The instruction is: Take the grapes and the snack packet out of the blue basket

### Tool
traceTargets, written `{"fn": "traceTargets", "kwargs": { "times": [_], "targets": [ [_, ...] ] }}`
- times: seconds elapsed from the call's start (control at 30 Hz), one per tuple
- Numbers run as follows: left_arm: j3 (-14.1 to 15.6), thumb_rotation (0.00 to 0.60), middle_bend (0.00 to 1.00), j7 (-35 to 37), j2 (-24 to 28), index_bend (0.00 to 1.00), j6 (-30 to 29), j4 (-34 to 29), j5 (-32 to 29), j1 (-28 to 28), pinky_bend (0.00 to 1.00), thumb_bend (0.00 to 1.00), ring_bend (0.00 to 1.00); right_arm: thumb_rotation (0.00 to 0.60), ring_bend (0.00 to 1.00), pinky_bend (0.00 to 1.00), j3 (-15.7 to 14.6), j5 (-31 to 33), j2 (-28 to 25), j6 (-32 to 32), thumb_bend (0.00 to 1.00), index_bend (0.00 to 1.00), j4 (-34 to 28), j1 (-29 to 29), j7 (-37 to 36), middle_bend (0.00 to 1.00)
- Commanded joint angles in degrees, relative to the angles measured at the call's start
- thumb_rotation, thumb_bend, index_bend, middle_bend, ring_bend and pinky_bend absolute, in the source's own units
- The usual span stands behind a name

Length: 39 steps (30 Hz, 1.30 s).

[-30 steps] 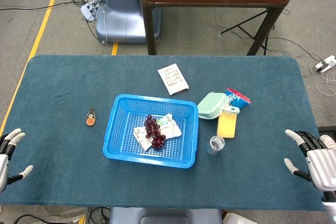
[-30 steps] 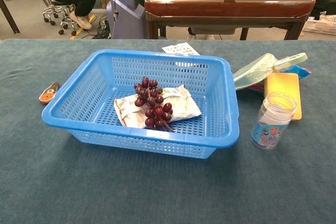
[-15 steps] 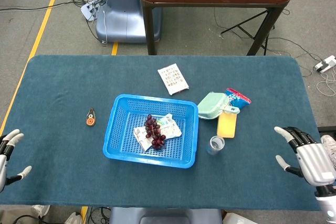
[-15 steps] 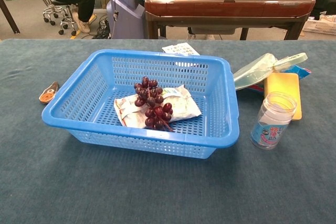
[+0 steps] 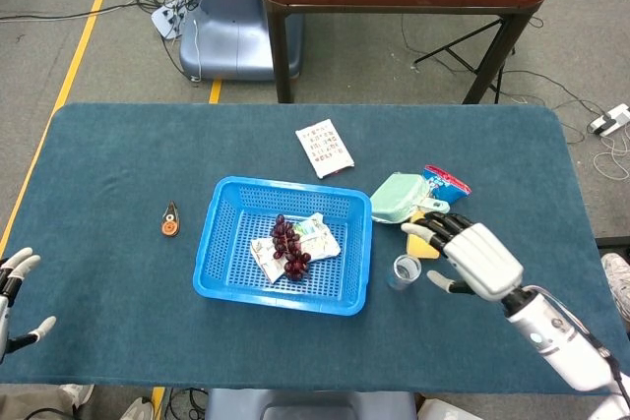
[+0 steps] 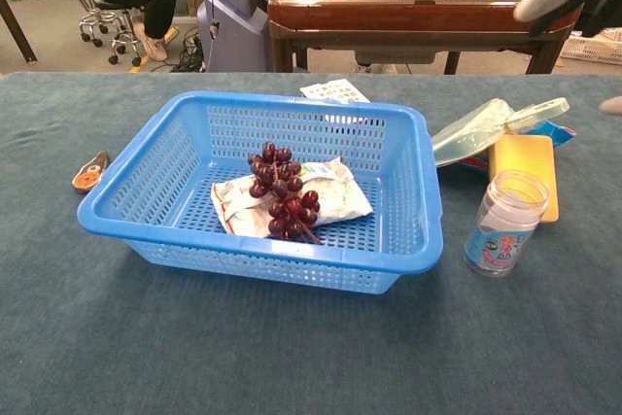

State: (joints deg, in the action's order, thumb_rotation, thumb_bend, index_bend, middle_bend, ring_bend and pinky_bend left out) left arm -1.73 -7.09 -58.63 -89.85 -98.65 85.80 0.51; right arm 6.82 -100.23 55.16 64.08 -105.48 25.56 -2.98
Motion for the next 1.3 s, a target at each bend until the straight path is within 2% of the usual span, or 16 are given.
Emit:
{"fn": "traceTargets", "kwargs": {
  "times": [0.03, 0.23, 0.47, 0.73, 0.9, 1.3],
  "targets": [
    [0.08, 0.6, 0.14, 0.04, 0.0, 0.21, 0.0, 0.1, -0.01, -0.1, 0.11, 0.15, 0.13, 0.6, 0.16, 0.26, 3.54, 3.31, 3.41, -9.62, 0.18, 0.18, -0.78, 8.29, 2.19, 0.22],
    [0.09, 0.6, 0.14, 0.57, 0.07, 0.21, -0.32, 0.62, -0.42, -0.57, 0.11, 0.15, 0.13, 0.6, 0.12, 0.26, 7.26, 11.69, 10.02, -21.6, 0.14, 0.18, 2.86, 18.31, 7.76, 0.17],
    [0.11, 0.6, 0.14, 1.24, 0.33, 0.21, -0.67, 0.96, -0.69, -1.06, 0.11, 0.15, 0.13, 0.6, 0.11, 0.26, 8.97, 19.14, 18.54, -28.29, 0.13, 0.18, 8.47, 26.93, 16.06, 0.16],
    [0.06, 0.6, 0.14, 2.0, 0.66, 0.21, -1.24, 1.04, -0.85, -1.62, 0.11, 0.15, 0.13, 0.6, 0.11, 0.26, 7.41, 25.35, 27.85, -31.42, 0.13, 0.16, 17.17, 33.81, 23.9, 0.16],
    [-0.02, 0.6, 0.14, 1.95, 0.62, 0.21, -1.08, 1.08, -0.95, -1.61, 0.11, 0.15, 0.13, 0.6, 0.11, 0.26, 6.46, 29.06, 33.27, -32.34, 0.13, 0.16, 22.65, 36.81, 25.92, 0.16],
    [-0.06, 0.6, 0.14, 3.28, 0.62, 0.21, -1.11, 2.36, -2.09, -2.35, 0.11, 0.15, 0.13, 0.6, 0.11, 0.26, 4.13, 34.94, 41.63, -33.47, 0.13, 0.16, 32.59, 42.49, 30.53, 0.17]
  ]
}}
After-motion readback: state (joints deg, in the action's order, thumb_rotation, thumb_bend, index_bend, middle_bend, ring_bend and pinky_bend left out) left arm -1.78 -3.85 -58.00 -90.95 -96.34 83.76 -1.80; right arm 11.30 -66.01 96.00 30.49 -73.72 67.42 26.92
